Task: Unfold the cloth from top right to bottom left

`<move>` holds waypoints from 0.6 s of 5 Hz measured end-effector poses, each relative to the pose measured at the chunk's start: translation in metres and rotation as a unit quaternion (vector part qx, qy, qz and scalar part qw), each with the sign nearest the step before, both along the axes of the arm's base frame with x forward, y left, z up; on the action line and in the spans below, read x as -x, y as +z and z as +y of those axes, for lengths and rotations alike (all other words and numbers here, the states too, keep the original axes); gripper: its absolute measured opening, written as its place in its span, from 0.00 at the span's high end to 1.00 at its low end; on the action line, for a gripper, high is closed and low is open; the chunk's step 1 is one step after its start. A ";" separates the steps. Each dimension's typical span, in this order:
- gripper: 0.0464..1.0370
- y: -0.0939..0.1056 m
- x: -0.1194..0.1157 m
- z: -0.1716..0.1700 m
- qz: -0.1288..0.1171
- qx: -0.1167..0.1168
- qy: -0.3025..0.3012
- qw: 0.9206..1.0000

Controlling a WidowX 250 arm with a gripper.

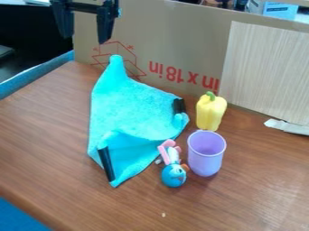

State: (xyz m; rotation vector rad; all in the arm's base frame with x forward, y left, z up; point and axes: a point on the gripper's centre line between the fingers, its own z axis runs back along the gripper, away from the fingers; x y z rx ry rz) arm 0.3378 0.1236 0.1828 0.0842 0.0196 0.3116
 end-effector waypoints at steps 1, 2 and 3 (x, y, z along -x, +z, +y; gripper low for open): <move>0.04 -0.014 -0.001 0.001 0.018 0.005 0.005 1.000; 0.04 -0.050 -0.011 0.005 0.015 -0.028 0.060 0.998; 0.04 -0.070 -0.022 0.005 -0.032 -0.028 0.090 0.995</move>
